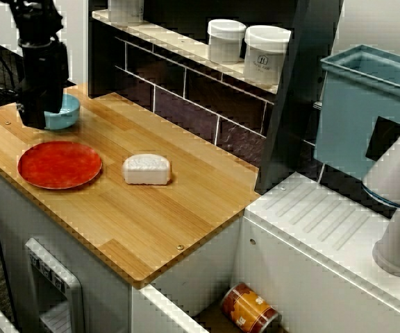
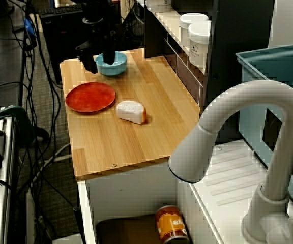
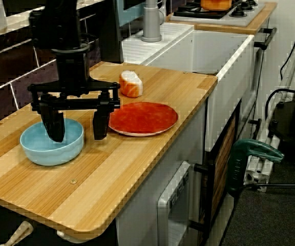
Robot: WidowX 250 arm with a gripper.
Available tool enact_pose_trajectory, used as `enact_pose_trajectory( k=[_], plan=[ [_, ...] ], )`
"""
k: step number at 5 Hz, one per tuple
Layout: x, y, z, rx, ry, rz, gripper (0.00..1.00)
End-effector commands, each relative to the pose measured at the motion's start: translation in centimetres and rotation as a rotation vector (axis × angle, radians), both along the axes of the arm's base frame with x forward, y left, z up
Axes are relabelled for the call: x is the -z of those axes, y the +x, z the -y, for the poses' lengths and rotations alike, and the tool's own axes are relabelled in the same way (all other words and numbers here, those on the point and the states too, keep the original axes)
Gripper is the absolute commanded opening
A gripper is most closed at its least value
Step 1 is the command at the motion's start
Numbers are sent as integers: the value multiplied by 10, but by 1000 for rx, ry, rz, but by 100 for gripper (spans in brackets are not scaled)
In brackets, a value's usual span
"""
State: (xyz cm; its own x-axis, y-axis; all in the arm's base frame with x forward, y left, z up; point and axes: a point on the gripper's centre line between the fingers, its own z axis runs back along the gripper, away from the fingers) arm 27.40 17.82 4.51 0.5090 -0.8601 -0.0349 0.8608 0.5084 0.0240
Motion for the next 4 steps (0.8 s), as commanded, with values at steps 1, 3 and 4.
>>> enact_pose_trajectory(
  k=[1, 3, 4],
  plan=[
    [-35, 12, 23, -19, -15, -9, 100],
    [-47, 5, 58, -219, -119, 27, 100],
    [-49, 3, 73, -344, -155, 47, 100]
  ],
)
